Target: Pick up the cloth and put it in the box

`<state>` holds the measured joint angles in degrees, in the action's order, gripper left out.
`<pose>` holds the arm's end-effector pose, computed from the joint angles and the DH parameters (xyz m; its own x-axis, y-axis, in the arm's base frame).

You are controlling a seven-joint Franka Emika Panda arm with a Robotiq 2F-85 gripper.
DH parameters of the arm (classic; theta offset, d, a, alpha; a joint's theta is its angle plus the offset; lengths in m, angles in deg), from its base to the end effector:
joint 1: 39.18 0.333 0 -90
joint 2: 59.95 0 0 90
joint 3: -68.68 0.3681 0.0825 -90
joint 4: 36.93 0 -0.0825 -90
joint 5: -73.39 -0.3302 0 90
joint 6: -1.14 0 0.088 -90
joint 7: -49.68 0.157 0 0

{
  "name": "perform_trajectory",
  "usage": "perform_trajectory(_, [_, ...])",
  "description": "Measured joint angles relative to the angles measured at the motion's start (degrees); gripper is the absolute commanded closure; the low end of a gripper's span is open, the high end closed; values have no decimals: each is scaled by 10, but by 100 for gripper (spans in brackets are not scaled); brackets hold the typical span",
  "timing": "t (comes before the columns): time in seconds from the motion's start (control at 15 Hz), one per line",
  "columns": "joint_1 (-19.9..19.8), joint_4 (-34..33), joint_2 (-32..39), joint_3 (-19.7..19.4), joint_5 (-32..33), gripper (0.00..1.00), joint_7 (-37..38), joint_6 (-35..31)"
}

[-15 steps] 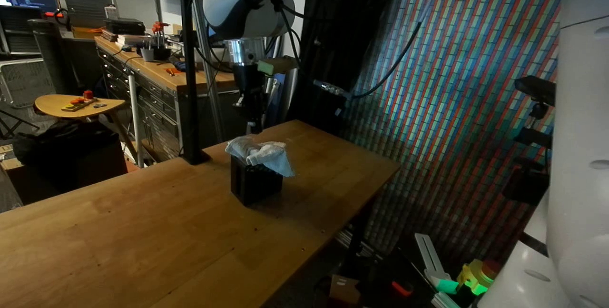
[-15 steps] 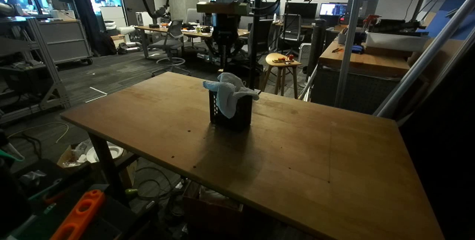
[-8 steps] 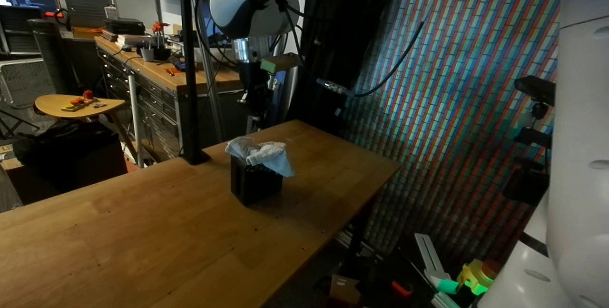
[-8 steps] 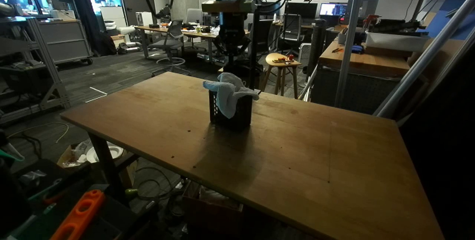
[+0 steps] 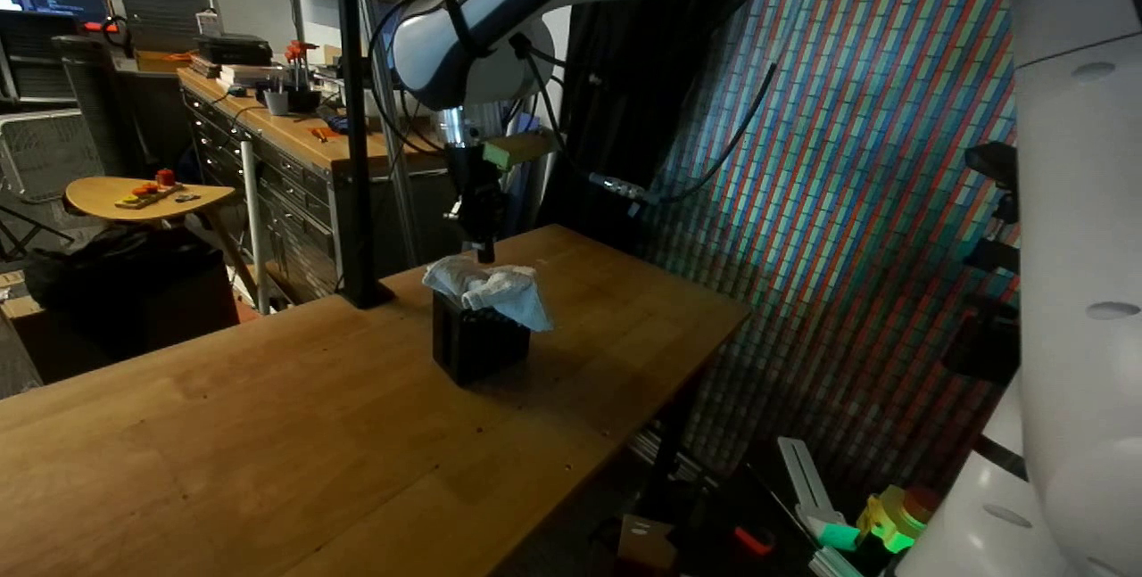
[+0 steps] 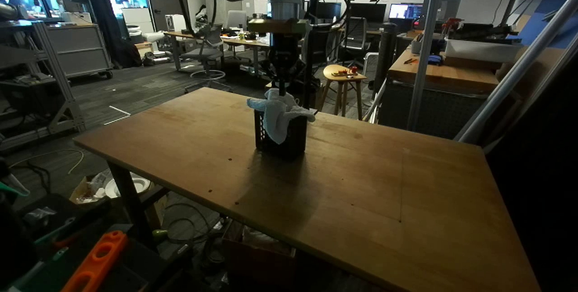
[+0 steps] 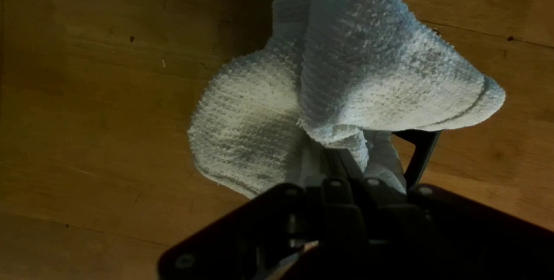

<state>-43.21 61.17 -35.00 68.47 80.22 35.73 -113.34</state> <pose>0.6133 -0.0579 0.3533 0.9610 0.2168 -0.1715 0.2301 -0.9712 0.0617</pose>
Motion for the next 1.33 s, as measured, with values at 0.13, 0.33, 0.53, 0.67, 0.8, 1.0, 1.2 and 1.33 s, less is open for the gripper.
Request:
perform_trajectory(0.13, [-3,0,16,0,-7,96,4,-9])
perform_trajectory(0.33, [-11,0,40,0,-27,97,10,-25])
perform_trajectory(0.53, [-14,1,63,0,-55,96,15,-41])
perform_trajectory(0.67, [-14,2,74,2,-72,96,16,-46])
perform_trajectory(0.8, [-14,3,73,4,-84,96,19,-46])
perform_trajectory(1.0, [-14,7,70,6,-103,96,26,-46])
perform_trajectory(1.2, [-14,13,67,7,-123,97,29,-48])
perform_trajectory(1.33, [-14,17,64,7,-128,96,30,-51])
